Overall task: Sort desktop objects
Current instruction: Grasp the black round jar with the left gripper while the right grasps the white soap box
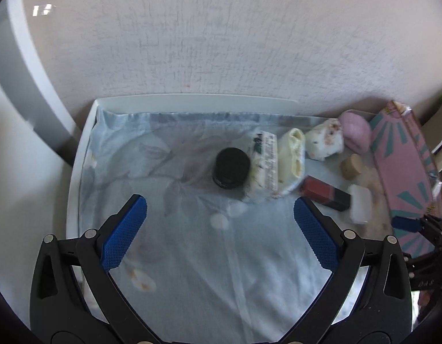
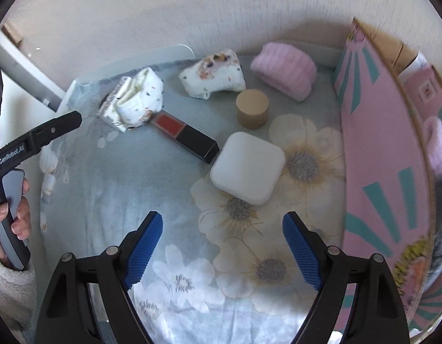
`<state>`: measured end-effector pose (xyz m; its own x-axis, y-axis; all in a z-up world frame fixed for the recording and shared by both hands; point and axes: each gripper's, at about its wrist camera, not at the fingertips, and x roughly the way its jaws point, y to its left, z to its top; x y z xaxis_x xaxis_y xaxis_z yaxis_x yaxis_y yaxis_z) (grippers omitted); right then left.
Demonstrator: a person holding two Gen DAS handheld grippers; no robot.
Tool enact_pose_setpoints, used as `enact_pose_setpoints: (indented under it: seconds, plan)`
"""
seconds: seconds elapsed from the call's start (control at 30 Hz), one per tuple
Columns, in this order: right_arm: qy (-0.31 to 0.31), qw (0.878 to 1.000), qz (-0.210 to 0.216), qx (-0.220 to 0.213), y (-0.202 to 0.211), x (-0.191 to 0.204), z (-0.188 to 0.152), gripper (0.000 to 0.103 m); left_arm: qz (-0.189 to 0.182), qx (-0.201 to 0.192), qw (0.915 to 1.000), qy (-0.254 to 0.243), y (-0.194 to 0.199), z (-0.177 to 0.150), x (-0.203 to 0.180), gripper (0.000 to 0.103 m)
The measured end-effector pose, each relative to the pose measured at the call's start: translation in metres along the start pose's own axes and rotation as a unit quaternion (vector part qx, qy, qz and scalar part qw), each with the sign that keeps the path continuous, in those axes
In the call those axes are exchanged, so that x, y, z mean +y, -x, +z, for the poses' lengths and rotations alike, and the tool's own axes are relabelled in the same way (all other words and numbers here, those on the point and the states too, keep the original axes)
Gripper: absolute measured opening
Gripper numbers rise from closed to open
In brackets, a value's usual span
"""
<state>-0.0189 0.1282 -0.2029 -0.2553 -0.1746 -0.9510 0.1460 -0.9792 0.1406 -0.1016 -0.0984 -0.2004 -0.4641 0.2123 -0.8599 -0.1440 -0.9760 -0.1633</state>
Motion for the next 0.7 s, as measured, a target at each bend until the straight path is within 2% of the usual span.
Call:
enact_pose_setpoints:
  seconds: [0.03,0.27,0.5,0.67,0.7]
  plan:
    - [-0.003,1.000,0.000,0.001,-0.003,0.000,0.000,0.083,0.007,0.001,1.0000,-0.003,-0.005,0.002,0.002,0.097]
    - [-0.011,1.000,-0.003,0.005,-0.015,0.003,0.003,0.083,0.030,-0.001,0.9994,-0.019,-0.018,0.008,0.022,0.096]
    - [-0.030,0.999,-0.017,0.010,-0.030,-0.003,0.011,0.083,0.038,-0.005,0.9941,-0.102,-0.045,0.014,0.002,0.091]
    - [-0.035,0.999,-0.028,0.001,-0.035,-0.003,0.019,0.083,0.036,-0.009,0.9922,-0.119,-0.059,0.022,-0.006,0.091]
    - [-0.037,0.999,-0.029,0.000,-0.036,-0.004,0.020,0.083,0.034,-0.009,0.9921,-0.120,-0.062,0.023,-0.007,0.088]
